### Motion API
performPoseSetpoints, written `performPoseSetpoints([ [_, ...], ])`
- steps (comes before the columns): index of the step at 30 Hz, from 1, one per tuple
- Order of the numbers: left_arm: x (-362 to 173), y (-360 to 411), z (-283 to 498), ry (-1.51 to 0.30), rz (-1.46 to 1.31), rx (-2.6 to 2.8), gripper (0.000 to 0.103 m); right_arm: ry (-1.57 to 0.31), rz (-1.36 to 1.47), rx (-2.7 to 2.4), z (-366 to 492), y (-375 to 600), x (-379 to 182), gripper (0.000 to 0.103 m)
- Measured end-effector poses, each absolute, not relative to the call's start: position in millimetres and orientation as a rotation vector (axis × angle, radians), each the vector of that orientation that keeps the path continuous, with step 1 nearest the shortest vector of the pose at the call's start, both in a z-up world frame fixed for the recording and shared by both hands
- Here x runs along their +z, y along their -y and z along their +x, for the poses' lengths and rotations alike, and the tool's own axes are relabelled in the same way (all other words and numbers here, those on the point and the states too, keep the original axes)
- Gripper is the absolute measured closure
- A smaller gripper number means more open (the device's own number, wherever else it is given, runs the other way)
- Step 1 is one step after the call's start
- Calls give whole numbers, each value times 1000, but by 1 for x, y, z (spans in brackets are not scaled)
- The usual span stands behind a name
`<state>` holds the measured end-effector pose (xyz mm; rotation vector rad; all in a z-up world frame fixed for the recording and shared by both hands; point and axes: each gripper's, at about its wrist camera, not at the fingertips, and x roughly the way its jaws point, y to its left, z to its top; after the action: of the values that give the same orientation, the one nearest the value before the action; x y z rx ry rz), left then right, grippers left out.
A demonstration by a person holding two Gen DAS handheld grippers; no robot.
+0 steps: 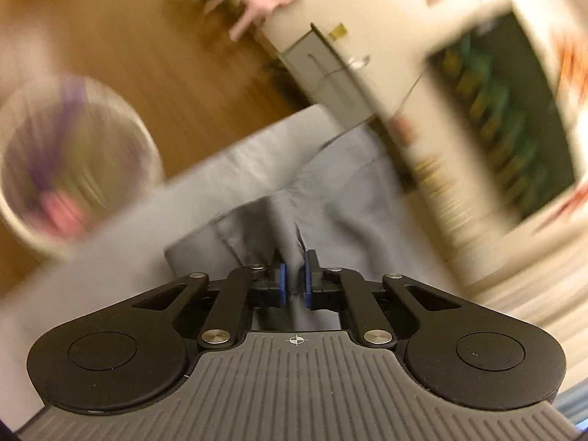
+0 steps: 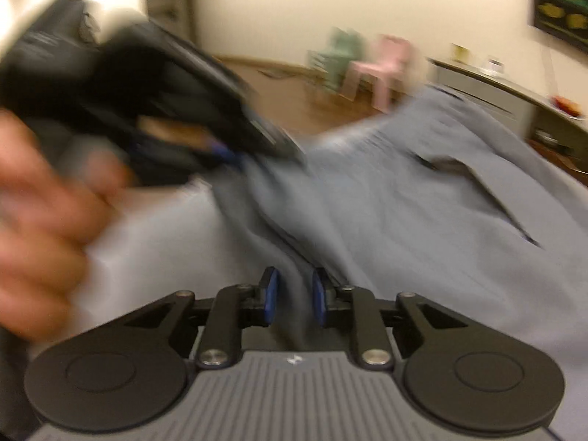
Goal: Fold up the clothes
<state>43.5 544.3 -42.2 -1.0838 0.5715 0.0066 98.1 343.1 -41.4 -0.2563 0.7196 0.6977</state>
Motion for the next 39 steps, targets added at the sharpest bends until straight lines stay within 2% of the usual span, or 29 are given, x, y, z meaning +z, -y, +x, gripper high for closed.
performPoseSetpoints([
  [4,-54,-555,39,-569,-1233,-37,103,-716,-297,614,87,-334,-40,85],
  [8,-57,-559,39,-579,-1276,-103,103,-597,-257,728,68,-342,-23,84],
  [10,-59,-562,39,-586,-1270,-109,103,-551,-235,785,68,-347,-18,79],
  [11,-60,-563,40,-591,-1265,-105,103,-570,-237,771,75,-348,-20,77],
  [12,-62,-565,39,-599,-1260,-89,103,-591,-240,755,82,-350,-23,80],
  [14,-69,-570,37,-623,-1251,-34,103,-747,-259,681,102,-349,-39,86],
  [19,-55,-564,34,-679,-1110,95,102,-847,-267,760,105,-331,-36,82],
  [22,-37,-555,26,-678,-1015,114,101,-746,-189,830,99,-316,-12,82],
  [23,-32,-553,22,-677,-985,128,101,-693,-162,842,96,-311,-2,81],
  [25,-25,-549,16,-674,-932,161,100,-620,-76,783,105,-309,11,70],
  [27,-22,-549,14,-664,-911,202,100,-669,-43,730,127,-324,5,69],
  [30,-21,-547,17,-646,-915,146,83,-778,-76,710,146,-349,-24,76],
  [32,-21,-544,22,-650,-901,101,64,-792,-91,731,145,-355,-35,75],
  [36,-32,-533,51,-711,-805,111,55,-789,-117,809,130,-356,-44,76],
  [39,-35,-517,67,-736,-713,94,58,-767,-159,837,121,-352,-45,76],
])
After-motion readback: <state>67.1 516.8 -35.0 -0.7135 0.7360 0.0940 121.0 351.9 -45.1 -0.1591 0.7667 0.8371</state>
